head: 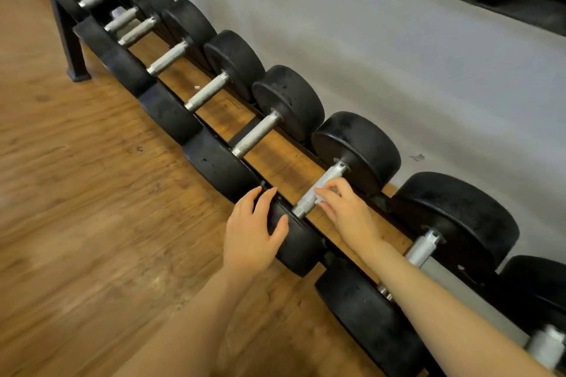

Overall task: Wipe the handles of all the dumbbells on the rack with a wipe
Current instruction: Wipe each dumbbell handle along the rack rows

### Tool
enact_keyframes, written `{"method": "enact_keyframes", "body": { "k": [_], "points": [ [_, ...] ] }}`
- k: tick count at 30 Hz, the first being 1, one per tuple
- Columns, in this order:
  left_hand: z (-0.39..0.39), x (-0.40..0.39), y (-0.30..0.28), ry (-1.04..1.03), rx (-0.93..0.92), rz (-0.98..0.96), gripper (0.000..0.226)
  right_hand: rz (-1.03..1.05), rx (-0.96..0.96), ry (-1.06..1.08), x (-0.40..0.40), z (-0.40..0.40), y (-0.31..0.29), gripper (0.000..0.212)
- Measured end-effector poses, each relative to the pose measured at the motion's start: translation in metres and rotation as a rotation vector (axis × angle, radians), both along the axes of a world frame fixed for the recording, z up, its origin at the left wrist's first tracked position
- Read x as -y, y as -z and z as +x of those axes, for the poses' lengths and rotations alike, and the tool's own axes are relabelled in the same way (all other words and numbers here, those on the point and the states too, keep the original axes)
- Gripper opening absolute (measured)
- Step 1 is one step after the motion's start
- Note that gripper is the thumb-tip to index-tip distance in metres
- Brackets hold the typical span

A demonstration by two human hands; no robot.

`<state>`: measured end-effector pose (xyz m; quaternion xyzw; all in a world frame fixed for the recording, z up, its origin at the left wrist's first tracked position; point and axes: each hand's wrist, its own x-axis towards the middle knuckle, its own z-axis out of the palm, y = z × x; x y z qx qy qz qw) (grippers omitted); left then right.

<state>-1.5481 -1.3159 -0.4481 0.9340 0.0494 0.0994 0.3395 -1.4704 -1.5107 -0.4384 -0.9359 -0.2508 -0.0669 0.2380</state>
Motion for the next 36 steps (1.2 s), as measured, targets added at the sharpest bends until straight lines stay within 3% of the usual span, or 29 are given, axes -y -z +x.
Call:
{"method": "enact_keyframes", "body": {
  "k": [3,7,13,21,28,36],
  "points": [
    [0.005,-0.022,-0.038,0.103,-0.104,0.101,0.056,-0.005,-0.067,0.037,-0.011,-0.005,-0.037,0.028],
    [0.019,-0.047,-0.115,0.101,-0.088,0.204,0.051,0.081,-0.195,0.101,-0.029,-0.008,-0.107,0.024],
    [0.033,-0.088,-0.24,0.059,-0.115,0.199,0.041,0.157,-0.171,0.237,-0.06,-0.007,-0.214,0.023],
    [0.063,-0.148,-0.371,0.052,-0.182,0.215,0.04,0.176,-0.3,0.428,-0.116,-0.017,-0.325,0.028],
    [0.103,-0.19,-0.409,0.031,-0.192,0.242,0.04,0.231,-0.333,0.499,-0.16,-0.001,-0.366,0.029],
    [0.138,-0.216,-0.398,0.044,-0.194,0.291,0.041,0.214,-0.364,0.512,-0.183,0.037,-0.351,0.027]
  ]
}}
